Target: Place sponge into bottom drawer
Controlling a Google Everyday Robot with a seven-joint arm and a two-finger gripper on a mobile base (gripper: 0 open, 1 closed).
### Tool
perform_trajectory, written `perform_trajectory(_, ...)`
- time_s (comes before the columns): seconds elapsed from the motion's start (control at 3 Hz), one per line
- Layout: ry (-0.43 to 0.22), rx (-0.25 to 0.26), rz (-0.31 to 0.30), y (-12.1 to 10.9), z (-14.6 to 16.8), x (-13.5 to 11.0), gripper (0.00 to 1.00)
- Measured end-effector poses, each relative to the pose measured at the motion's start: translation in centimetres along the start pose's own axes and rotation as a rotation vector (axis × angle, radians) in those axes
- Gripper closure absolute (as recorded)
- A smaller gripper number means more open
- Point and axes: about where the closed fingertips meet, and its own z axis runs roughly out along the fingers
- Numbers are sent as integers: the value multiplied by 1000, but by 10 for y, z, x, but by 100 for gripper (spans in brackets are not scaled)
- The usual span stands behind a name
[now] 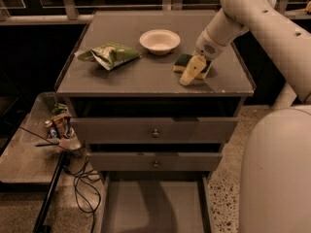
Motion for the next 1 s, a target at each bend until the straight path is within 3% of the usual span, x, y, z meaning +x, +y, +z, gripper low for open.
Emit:
perform_trajectory(0.67, 0, 0, 0, 0, 0, 0, 87)
perform_trajectory(1.0, 0, 0, 0, 0, 0, 0, 100)
